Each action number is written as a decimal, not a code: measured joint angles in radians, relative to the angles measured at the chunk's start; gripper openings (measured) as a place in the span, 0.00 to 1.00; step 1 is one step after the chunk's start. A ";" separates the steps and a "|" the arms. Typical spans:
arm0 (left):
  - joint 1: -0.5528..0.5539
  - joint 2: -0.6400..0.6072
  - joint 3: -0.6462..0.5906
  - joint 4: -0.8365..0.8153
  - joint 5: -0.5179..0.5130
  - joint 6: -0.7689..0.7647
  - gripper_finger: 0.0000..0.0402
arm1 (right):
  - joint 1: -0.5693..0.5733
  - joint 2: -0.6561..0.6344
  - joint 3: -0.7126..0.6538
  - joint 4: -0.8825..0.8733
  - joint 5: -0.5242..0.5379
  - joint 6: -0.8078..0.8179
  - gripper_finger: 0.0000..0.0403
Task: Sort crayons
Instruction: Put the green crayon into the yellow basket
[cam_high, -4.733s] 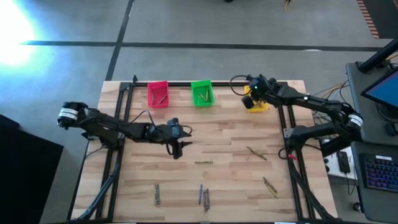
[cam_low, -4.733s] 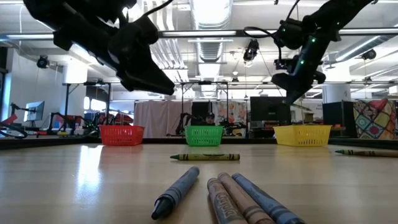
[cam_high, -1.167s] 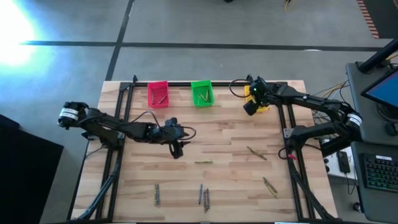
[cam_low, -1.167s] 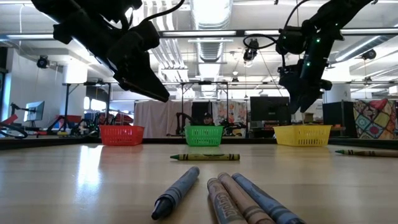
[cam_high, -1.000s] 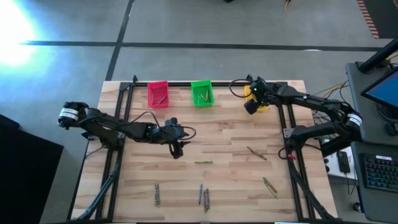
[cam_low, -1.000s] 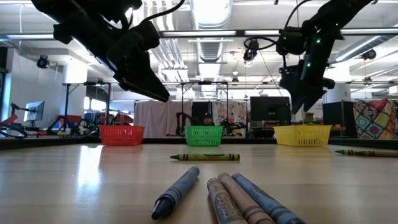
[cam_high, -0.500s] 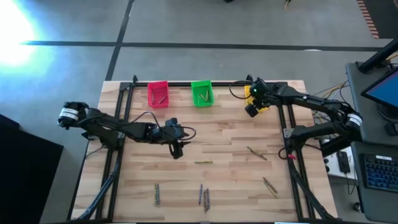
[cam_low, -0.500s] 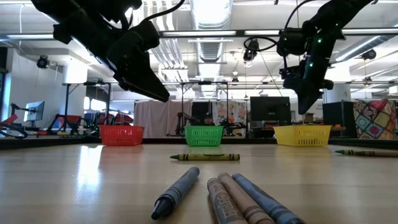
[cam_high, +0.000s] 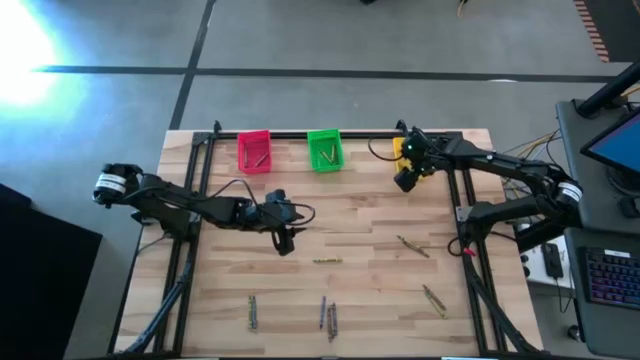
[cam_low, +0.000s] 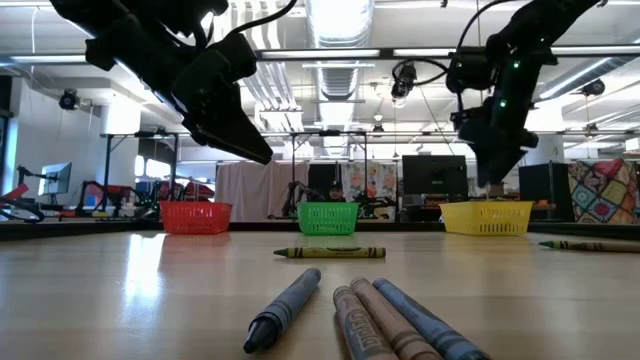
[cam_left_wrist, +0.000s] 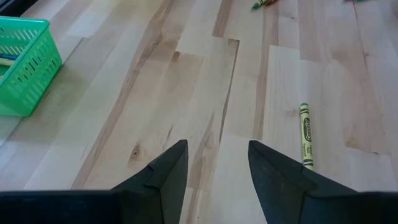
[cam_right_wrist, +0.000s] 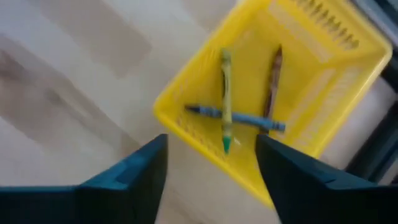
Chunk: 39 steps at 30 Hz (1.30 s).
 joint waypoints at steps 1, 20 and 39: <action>0.000 0.000 0.000 0.000 0.000 0.000 0.38 | 0.000 0.002 -0.001 -0.017 0.000 -0.003 0.53; 0.000 0.000 0.000 0.000 0.000 -0.003 0.38 | 0.012 0.005 -0.015 0.019 -0.165 -0.038 0.22; 0.011 0.001 -0.047 0.083 -0.029 -0.021 0.38 | 0.215 0.006 -0.044 -0.064 0.089 0.224 0.32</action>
